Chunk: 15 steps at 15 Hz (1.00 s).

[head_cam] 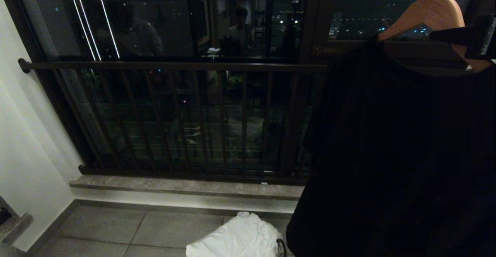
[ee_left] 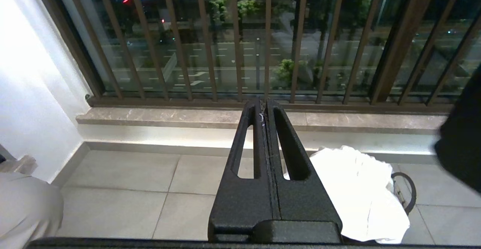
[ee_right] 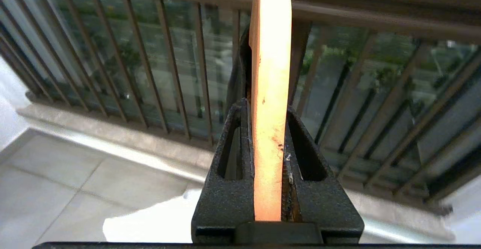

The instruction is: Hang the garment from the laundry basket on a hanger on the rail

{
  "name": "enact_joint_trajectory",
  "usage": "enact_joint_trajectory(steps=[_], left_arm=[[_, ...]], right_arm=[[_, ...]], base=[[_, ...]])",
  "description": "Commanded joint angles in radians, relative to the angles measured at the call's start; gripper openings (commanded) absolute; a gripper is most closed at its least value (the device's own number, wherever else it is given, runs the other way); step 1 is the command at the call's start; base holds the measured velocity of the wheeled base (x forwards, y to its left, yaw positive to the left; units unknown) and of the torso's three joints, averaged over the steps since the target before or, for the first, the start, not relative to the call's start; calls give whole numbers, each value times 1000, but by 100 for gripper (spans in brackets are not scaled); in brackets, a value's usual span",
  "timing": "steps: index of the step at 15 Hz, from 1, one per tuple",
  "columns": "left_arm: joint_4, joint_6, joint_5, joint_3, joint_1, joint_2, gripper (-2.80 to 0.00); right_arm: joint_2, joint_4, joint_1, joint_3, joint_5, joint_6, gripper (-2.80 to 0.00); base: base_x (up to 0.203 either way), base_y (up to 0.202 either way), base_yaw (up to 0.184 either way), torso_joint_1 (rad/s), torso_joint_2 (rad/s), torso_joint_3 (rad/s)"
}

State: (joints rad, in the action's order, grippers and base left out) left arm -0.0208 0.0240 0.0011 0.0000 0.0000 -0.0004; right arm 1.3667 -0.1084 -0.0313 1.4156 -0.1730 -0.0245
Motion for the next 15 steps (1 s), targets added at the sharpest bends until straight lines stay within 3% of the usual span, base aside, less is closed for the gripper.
enact_joint_trajectory(steps=[1,15], left_arm=[[-1,1,0,8,0,0,-280],[-1,1,0,8,0,0,-280]], right_arm=[[17,15,1,3,0,3,-280],[90,48,1,40,-1,6,-280]], base=[[0,0,0,0,0,0],[0,0,0,0,0,0]])
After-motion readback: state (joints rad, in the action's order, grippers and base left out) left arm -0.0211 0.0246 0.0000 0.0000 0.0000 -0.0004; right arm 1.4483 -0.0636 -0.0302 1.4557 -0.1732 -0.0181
